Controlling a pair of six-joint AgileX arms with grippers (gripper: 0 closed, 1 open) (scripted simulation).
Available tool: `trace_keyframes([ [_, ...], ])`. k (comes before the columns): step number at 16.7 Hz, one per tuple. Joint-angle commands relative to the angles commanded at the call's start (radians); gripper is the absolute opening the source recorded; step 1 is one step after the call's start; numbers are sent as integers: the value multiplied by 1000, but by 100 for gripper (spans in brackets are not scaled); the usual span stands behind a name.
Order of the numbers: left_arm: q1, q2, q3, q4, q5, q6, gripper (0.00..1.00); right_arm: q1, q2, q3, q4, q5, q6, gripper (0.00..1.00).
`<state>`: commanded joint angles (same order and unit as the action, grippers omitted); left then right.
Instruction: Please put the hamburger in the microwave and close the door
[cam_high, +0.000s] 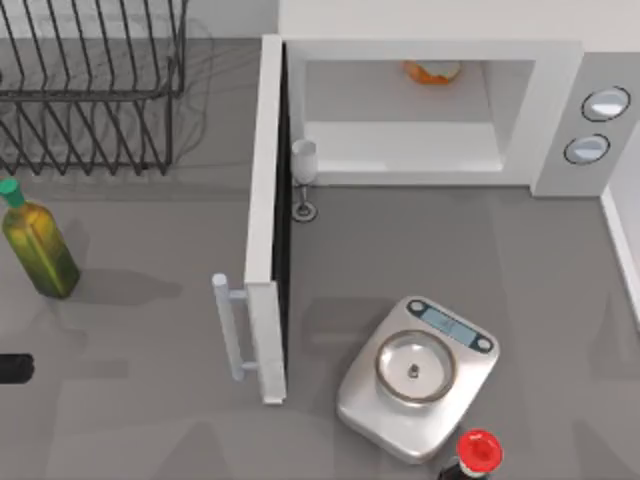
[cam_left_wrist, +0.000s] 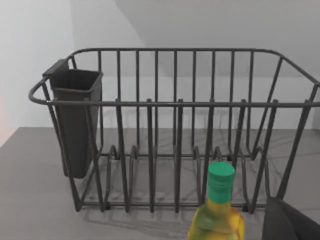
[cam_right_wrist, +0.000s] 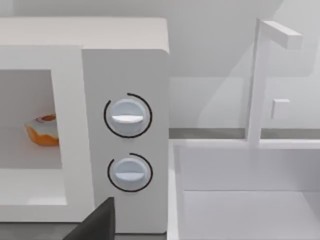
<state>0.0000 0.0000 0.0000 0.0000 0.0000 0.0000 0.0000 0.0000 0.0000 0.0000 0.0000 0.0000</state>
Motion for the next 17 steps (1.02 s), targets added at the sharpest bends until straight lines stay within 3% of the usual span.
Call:
trace_keyframes([
  [7, 13, 13, -1, 14, 16, 0, 0, 0, 0, 0, 0, 0, 0, 100],
  [17, 279, 243, -15, 256, 279, 4, 0, 0, 0, 0, 0, 0, 0, 100],
])
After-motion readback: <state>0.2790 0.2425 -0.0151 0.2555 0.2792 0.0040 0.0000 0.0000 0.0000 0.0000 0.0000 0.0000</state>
